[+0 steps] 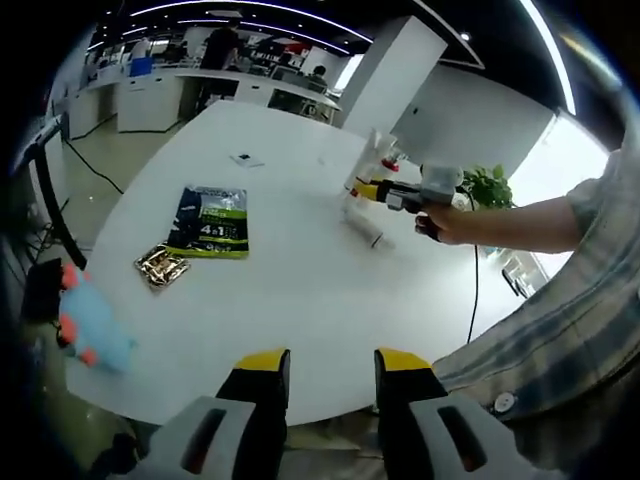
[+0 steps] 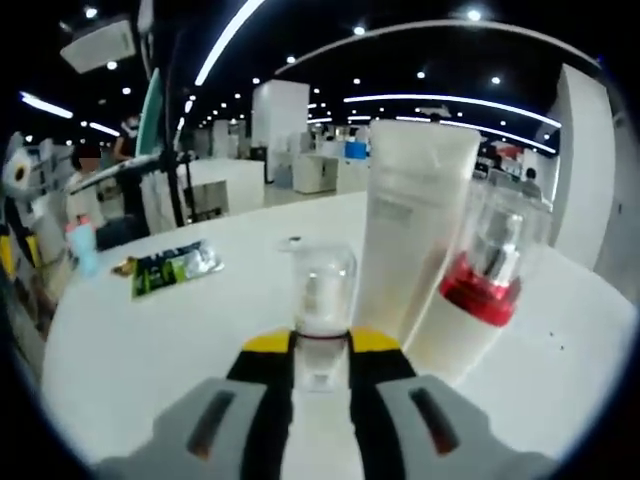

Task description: Arrange the skincare products in the storage area until every visible bottle or jar stands upright without overlapping.

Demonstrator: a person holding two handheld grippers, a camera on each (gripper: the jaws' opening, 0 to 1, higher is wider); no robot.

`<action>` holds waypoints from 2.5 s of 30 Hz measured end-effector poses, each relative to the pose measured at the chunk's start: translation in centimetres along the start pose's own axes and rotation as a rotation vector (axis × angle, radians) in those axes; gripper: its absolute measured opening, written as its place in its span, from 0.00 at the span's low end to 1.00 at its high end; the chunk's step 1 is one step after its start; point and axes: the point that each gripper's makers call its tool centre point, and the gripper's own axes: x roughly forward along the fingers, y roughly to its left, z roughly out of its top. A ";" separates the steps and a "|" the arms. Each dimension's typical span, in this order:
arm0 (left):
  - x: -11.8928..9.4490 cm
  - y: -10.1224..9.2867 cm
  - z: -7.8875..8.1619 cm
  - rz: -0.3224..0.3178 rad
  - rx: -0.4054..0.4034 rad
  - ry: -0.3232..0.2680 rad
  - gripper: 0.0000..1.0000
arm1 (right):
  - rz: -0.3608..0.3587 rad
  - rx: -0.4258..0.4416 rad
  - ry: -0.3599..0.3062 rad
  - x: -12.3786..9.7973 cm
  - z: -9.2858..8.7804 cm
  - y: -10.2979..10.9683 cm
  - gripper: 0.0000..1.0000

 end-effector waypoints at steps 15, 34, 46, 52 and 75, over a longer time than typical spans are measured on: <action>0.1 -0.8 -0.6 -0.025 0.015 0.006 0.35 | -0.026 0.066 0.004 -1.2 -0.4 0.0 0.26; -0.9 0.3 -2.8 -0.016 -0.016 0.036 0.35 | -0.178 0.238 0.103 0.0 -2.3 0.0 0.26; -0.9 0.2 -2.9 -0.019 -0.018 0.040 0.35 | -0.247 0.342 0.113 -1.5 -3.4 -1.7 0.24; -0.8 0.0 -2.7 -0.024 -0.011 0.040 0.35 | -0.254 0.386 0.113 -2.0 -3.8 -2.0 0.24; -1.0 0.3 -3.0 -0.029 -0.028 0.036 0.35 | -0.384 0.443 0.122 0.4 -1.8 -1.3 0.29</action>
